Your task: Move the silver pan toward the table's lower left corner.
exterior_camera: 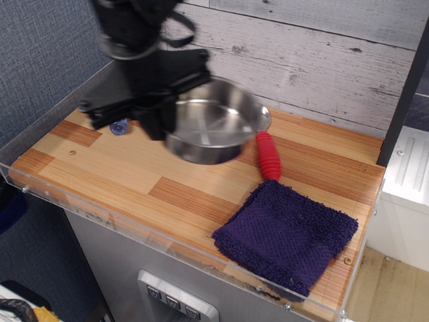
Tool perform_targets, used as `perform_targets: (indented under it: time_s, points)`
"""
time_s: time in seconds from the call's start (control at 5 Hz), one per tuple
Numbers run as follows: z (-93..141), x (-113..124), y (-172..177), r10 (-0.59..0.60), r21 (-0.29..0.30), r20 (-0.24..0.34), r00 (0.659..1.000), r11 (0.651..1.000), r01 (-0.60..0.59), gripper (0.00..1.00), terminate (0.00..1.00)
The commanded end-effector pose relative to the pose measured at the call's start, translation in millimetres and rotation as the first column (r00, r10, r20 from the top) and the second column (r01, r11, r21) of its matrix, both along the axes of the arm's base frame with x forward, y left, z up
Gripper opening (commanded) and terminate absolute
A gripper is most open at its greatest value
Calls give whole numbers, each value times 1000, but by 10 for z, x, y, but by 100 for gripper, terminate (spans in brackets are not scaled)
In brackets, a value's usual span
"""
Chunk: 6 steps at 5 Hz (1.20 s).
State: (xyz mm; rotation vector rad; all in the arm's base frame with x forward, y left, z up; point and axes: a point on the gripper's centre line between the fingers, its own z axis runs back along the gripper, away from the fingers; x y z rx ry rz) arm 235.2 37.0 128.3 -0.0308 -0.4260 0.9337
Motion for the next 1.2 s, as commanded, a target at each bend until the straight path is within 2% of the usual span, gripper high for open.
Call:
perform_targets:
  time_s: [0.0,0.6,1.0]
  points:
    - [-38,-85,455,87,36,13,996,996,-87,0,0]
    - [-409,-225,870,179,86,-71,981,981,-173,0,0]
    - [-677,-286,989,196,74,-98,976,979,-190,0,0]
